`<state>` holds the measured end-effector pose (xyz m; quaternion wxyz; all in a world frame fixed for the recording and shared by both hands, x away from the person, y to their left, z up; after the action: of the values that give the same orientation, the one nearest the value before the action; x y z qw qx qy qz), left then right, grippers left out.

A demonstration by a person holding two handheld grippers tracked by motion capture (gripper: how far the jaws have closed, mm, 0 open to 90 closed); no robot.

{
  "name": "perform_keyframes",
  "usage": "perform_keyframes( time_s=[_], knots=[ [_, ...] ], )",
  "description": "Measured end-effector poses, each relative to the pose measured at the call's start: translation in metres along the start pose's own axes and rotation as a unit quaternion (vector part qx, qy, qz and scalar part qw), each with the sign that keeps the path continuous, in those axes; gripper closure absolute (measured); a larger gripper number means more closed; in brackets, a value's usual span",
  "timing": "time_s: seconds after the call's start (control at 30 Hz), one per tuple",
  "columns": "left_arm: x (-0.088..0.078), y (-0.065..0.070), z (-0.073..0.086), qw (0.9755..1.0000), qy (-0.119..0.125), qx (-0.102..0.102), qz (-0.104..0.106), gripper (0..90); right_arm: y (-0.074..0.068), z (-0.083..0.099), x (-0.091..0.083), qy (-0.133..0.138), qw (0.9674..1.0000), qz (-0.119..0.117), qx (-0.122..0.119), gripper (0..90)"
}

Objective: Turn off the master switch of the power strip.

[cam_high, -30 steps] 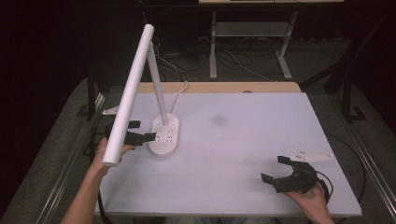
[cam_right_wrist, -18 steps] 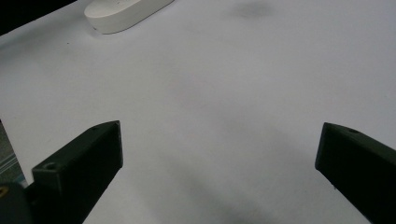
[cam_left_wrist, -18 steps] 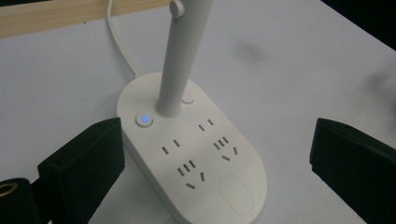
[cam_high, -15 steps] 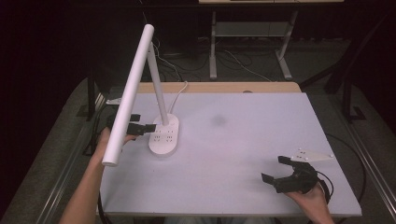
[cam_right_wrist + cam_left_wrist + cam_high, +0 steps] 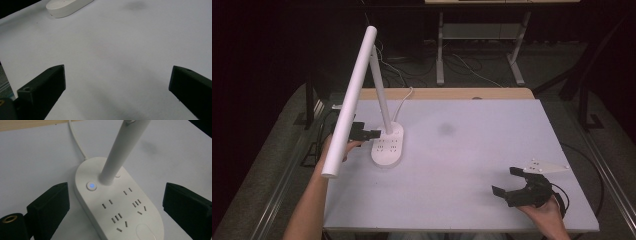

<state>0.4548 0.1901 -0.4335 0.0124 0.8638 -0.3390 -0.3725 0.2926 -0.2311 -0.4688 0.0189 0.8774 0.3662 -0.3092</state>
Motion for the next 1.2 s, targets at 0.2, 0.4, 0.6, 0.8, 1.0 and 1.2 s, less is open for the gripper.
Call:
perform_keyframes(
  time_s=[0.2, 0.4, 0.6, 0.8, 1.0, 1.2],
  knots=[
    [0.004, -0.006, -0.002, 0.9998, 0.0, -0.014, -0.011, 8.9, -0.001, 0.0, 0.001, -0.002, 1.0, -0.001, -0.003, 0.1],
    [0.009, -0.013, -0.003, 0.9996, 0.003, -0.025, -0.014, 11.8, -0.001, 0.0, 0.001, -0.002, 1.0, -0.001, -0.004, 0.1],
    [0.017, -0.018, -0.004, 0.9994, 0.007, -0.03, -0.012, 14.6, -0.001, 0.0, 0.001, -0.002, 1.0, -0.001, -0.004, 0.1],
    [0.023, -0.022, -0.003, 0.9993, 0.007, -0.034, -0.012, 18.7, -0.001, 0.0, 0.001, -0.002, 1.0, 0.0, -0.005, 0.1],
    [0.027, -0.023, -0.003, 0.9985, 0.016, -0.052, -0.006, 22.9, -0.001, 0.001, 0.001, -0.002, 1.0, 0.0, -0.005, 0.1],
    [0.029, -0.026, -0.004, 0.998, 0.023, -0.059, -0.006, 34.3, -0.001, 0.001, 0.001, -0.003, 1.0, 0.0, -0.005, 0.1]
  ],
)
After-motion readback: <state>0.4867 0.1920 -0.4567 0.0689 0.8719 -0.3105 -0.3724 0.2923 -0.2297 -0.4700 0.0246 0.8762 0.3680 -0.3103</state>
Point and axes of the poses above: each handheld gripper's, and its own axes: x roughly forward along the jaws, z roughly out of its underside, y roughly to its right, the point moved 9 cm from there along x, roughly forward along the jaws, and after that the axes turned 1 degree about -x, right-handed, at the moved point
